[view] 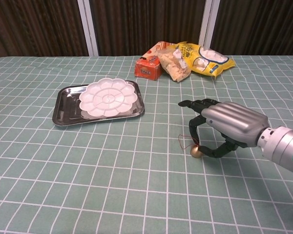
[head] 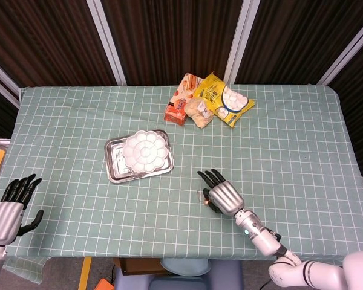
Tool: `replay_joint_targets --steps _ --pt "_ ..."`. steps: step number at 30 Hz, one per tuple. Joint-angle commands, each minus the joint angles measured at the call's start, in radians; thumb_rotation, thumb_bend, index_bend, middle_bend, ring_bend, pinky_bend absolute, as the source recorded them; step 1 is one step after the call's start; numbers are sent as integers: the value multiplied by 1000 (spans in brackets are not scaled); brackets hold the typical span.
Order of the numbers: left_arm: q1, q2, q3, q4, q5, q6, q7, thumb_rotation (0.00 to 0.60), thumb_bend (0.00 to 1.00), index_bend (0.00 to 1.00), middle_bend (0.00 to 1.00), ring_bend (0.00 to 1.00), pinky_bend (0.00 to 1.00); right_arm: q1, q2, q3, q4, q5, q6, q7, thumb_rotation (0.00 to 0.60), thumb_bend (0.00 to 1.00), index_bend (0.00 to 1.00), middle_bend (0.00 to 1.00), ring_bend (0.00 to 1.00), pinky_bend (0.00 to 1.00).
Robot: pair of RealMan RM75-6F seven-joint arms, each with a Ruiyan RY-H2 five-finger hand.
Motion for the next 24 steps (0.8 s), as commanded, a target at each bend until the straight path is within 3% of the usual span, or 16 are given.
replay_joint_targets --steps 1,12,20,24 --pt "1 2 0 0 1 1 -2 600 430 0 0 0 50 2 -2 0 1 1 2 3 600 488 671 109 0 0" --pt "3 6 0 -2 0 6 -2 600 431 0 0 0 50 7 -9 -8 11 1 11 4 600 521 709 135 0 0" --pt "3 8 0 -1 1 7 -8 600 431 0 0 0 50 8 -16 -11 19 -2 28 4 600 665 785 178 0 0" --pt "4 8 -1 0 1 9 -9 600 430 0 0 0 50 9 -15 -13 18 -9 39 15 600 682 807 189 0 0"
